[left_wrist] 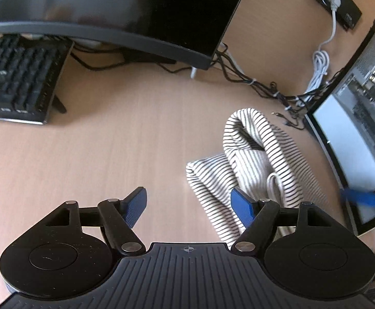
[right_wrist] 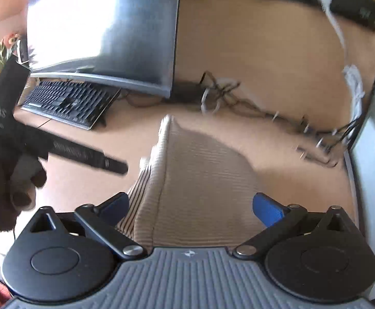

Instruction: Fold clothes

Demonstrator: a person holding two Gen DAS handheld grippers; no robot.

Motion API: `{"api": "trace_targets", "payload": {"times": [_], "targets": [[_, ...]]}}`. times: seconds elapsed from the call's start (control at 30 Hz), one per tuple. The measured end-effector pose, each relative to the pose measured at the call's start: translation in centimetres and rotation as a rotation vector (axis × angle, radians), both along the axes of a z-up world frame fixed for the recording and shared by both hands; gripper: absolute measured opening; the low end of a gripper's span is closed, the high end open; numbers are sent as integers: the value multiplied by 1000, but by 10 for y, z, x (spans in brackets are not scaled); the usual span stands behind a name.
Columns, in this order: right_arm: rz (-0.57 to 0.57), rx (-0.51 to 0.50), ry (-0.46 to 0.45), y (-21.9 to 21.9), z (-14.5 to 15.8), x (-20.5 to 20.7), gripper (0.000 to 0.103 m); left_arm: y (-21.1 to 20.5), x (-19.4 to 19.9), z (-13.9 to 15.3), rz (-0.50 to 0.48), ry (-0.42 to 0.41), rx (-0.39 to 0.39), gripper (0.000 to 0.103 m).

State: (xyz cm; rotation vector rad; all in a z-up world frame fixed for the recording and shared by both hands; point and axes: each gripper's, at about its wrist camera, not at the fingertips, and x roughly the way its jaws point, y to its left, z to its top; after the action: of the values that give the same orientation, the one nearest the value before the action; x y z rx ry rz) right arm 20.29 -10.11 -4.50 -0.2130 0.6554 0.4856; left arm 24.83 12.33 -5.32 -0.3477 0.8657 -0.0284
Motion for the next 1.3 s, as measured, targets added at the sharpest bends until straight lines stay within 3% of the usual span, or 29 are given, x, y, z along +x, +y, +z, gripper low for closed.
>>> {"api": "trace_targets", "payload": {"times": [0.07, 0.1, 0.23, 0.3, 0.5, 0.57, 0.63, 0.83, 0.93, 1.0, 1.07, 1.13, 1.17, 1.2, 1.3], "targets": [[-3, -32, -9, 9, -8, -1, 63, -5, 1, -3, 0, 7, 34, 72], [-5, -48, -14, 14, -12, -1, 61, -8, 1, -3, -7, 6, 52, 71], [-12, -113, -33, 32, -27, -2, 62, -17, 0, -2, -34, -11, 100, 70], [-16, -145, -42, 42, -35, -3, 75, -19, 1, -1, -39, -20, 105, 70], [-10, -250, -122, 58, -53, -11, 77, -22, 2, 0, -42, -19, 105, 71], [-30, -229, -148, 49, -44, -15, 77, -21, 1, 0, -42, -19, 100, 71], [-35, -240, -173, 43, -40, -17, 77, -18, 0, 1, -41, -12, 63, 70], [9, -277, -161, 52, -55, -16, 76, -15, -6, -7, -97, 53, -169, 61], [-9, -311, -230, 49, -50, -19, 68, -23, -6, -15, -122, 84, -192, 55], [9, -370, -258, 47, -51, -21, 67, -26, -6, -19, -130, 92, -200, 54], [44, -439, -259, 48, -60, -20, 67, -28, -6, -20, -139, 99, -234, 45], [56, -424, -248, 45, -64, -19, 58, -30, -6, -20, -153, 104, -262, 38], [60, -399, -230, 42, -62, -16, 27, -31, -7, -20, -161, 105, -272, 37], [45, -350, -193, 38, -52, -12, 15, -32, -9, -20, -167, 105, -277, 37], [21, -177, -164, 28, -8, -1, 14, -35, -11, -21, -180, 109, -295, 37]]}}
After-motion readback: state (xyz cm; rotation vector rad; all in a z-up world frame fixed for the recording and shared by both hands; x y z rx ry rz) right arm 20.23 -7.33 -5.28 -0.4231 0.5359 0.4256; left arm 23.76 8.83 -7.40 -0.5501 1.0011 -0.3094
